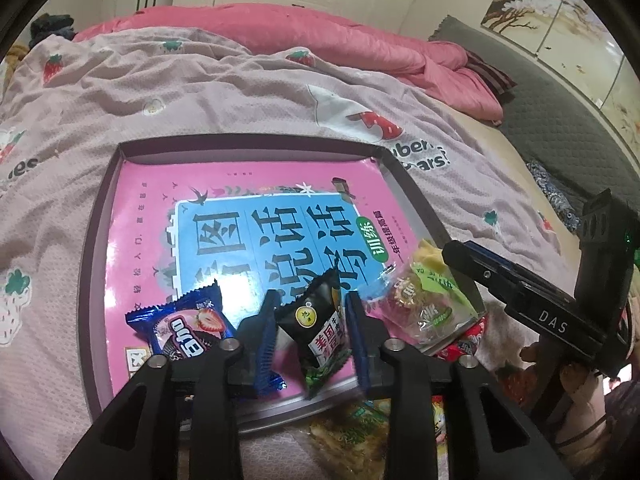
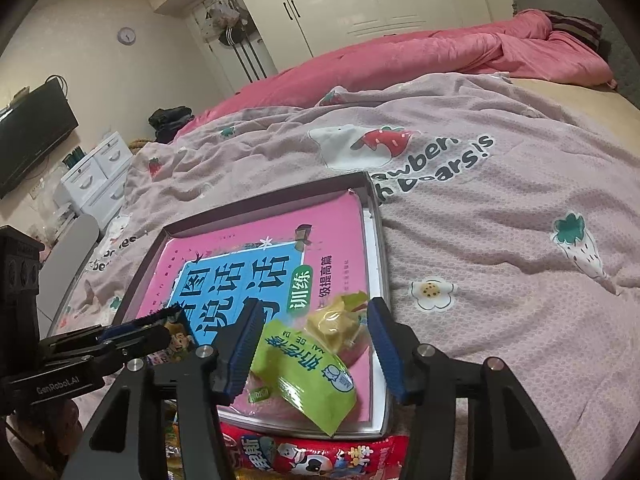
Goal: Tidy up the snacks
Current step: 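Open the right gripper to drop the yellow-green bag while the left gripper releases the pea bag, then withdraw both open grippers from the tray back toward the snack pile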
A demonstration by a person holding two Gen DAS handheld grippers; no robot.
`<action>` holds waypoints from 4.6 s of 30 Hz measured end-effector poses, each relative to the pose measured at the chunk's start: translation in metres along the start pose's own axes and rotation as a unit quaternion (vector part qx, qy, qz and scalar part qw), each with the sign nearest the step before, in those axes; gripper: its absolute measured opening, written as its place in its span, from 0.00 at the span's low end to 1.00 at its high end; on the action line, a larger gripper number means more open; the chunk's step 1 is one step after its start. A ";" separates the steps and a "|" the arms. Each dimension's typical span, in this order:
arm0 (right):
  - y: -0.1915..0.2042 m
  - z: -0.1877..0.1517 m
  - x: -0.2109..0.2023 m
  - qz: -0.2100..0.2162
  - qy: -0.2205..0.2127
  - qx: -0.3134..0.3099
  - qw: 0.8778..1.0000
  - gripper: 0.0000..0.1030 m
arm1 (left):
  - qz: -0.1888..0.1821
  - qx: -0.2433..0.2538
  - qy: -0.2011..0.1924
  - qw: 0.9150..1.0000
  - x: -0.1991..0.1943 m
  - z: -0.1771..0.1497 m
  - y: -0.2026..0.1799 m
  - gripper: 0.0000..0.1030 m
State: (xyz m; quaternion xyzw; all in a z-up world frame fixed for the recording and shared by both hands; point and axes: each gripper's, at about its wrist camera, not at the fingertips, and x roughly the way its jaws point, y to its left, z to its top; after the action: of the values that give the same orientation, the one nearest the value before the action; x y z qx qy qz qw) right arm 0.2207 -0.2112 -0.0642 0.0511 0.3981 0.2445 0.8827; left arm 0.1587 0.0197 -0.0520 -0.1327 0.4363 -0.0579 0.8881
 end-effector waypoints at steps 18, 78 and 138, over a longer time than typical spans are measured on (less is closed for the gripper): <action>0.002 0.001 -0.010 -0.013 -0.008 -0.009 1.000 0.59 | 0.024 0.007 -0.007 1.000 -0.017 0.003 -0.005 0.55; 0.032 -0.022 -0.089 -0.015 -0.059 -0.039 0.997 0.71 | 0.028 0.043 -0.023 0.998 -0.080 -0.018 -0.039 0.71; 0.022 -0.074 -0.092 -0.044 0.040 -0.036 0.998 0.75 | 0.000 0.010 0.094 0.996 -0.039 -0.070 -0.030 0.71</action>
State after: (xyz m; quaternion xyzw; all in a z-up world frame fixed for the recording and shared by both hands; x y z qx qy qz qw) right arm 0.1060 -0.2428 -0.0457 -0.0081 0.4263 0.2216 0.8770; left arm 0.0799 -0.0130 -0.0547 -0.1177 0.5172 -0.0746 0.8444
